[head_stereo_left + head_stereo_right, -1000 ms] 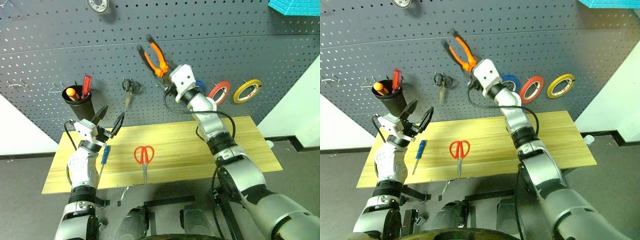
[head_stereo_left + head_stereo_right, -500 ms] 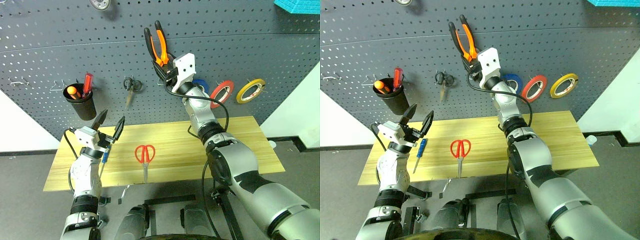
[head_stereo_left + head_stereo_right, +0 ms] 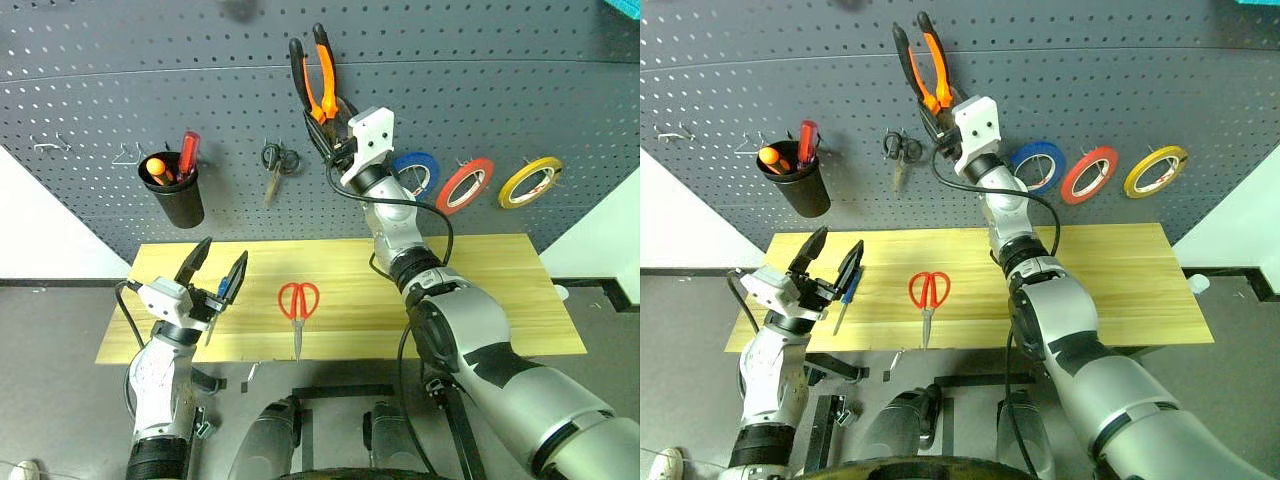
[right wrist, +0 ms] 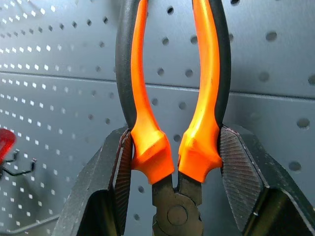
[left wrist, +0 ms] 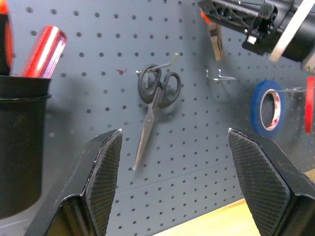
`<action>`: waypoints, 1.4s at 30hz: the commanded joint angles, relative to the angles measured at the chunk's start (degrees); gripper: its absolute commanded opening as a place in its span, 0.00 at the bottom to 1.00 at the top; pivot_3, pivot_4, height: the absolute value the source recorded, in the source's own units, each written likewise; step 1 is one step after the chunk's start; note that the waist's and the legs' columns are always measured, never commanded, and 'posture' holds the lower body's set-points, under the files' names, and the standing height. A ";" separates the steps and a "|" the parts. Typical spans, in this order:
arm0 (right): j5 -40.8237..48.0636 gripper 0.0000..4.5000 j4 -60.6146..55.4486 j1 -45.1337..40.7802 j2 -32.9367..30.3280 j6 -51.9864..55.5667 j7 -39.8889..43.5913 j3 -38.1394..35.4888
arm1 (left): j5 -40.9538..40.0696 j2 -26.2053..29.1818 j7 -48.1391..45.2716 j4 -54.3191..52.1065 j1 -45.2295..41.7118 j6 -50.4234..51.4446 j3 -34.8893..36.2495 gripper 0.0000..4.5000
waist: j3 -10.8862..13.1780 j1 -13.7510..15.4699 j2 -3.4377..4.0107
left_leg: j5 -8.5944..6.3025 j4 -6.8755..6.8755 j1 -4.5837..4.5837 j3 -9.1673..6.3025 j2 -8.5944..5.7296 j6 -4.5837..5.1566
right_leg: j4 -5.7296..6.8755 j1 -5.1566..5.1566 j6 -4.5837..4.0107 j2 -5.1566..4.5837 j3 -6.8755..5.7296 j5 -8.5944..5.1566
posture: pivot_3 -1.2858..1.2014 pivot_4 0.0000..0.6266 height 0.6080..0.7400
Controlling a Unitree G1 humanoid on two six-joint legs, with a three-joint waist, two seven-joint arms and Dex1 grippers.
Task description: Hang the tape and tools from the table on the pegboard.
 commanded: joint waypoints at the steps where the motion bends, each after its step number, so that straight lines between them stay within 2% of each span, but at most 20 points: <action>1: -1.26 0.49 0.17 -3.13 -1.12 -1.86 -3.57 -0.73 | -0.73 0.79 0.67 -4.46 1.25 1.30 -0.39 0.80 | 0.25 0.10 -0.01 | 0.00 -0.01 -0.01 -0.02 0.00 0.00 | 0.00 0.00 -0.04 0.00 -0.01 -0.02 | 0.58 0.28 0.88; 12: -5.45 0.49 2.16 -2.82 -3.94 -0.77 -10.44 -0.01 | -1.13 1.32 0.79 -7.12 2.12 4.02 -0.64 0.80 | 0.84 0.00 -0.01 | 0.03 -0.06 -0.16 0.00 0.00 -0.04 | 0.03 -0.02 -0.03 0.02 -0.01 -0.01 | 0.58 0.27 0.88; 18: -2.77 0.49 2.51 -2.03 -3.09 1.80 -4.24 -2.09 | -1.30 1.52 0.65 -6.40 1.36 4.17 -0.79 0.80 | 0.85 -0.04 -0.02 | 0.06 -0.05 -0.16 0.00 0.00 -0.09 | 0.03 -0.01 -0.09 0.02 -0.01 -0.05 | 0.58 0.26 0.88; 25: -2.92 0.99 1.77 -1.49 -3.20 1.76 -1.56 -2.29 | -1.15 1.27 0.67 -4.79 -0.14 4.07 -1.20 0.80 | 0.85 -0.05 -0.02 | 0.08 -0.04 -0.16 0.00 0.01 -0.12 | 0.02 0.00 -0.07 0.02 -0.01 -0.04 | 0.57 0.25 0.88; 28: -4.95 0.99 -0.30 0.82 -3.92 -2.94 0.54 -0.06 | -1.60 1.52 0.83 -5.99 0.16 4.98 -1.21 0.80 | 0.84 -0.05 -0.02 | 0.14 -0.04 -0.15 0.00 0.00 -0.22 | 0.02 -0.01 -0.10 0.04 -0.02 -0.04 | 0.56 0.24 0.88; 32: -8.04 0.99 -7.22 7.35 -6.34 -11.86 1.90 3.82 | -3.02 2.98 2.27 -12.30 2.91 10.08 -0.91 0.80 | 0.83 -0.18 -0.04 | 0.13 -0.11 -0.19 0.02 0.00 -0.23 | -0.06 -0.02 0.04 0.03 -0.03 0.03 | 0.56 0.24 0.88; 35: -7.16 0.99 -15.33 12.48 -8.58 -14.17 4.50 5.57 | -3.00 3.48 4.66 -17.43 5.43 14.78 -1.60 0.80 | 0.83 -0.29 -0.03 | 0.14 -0.15 -0.35 0.02 0.00 -0.23 | -0.07 -0.17 0.06 0.03 -0.03 0.04 | 0.55 0.23 0.88; 40: -5.02 0.99 -29.54 21.02 -12.72 -10.98 8.65 8.16 | 0.56 2.87 8.99 -20.82 7.09 18.96 -3.07 0.80 | 0.83 -0.15 -0.03 | 0.16 -0.11 -0.38 0.03 0.02 -0.26 | -0.04 -0.16 0.06 0.03 -0.03 0.04 | 0.55 0.22 0.88; 42: -3.84 0.99 -39.00 27.67 -16.77 -7.61 11.37 8.92 | 2.25 2.01 11.86 -21.63 8.18 22.17 -4.33 0.80 | 0.82 0.00 -0.05 | 0.21 -0.09 -0.35 0.05 0.02 -0.35 | -0.04 -0.12 0.00 0.03 -0.06 0.01 | 0.55 0.22 0.88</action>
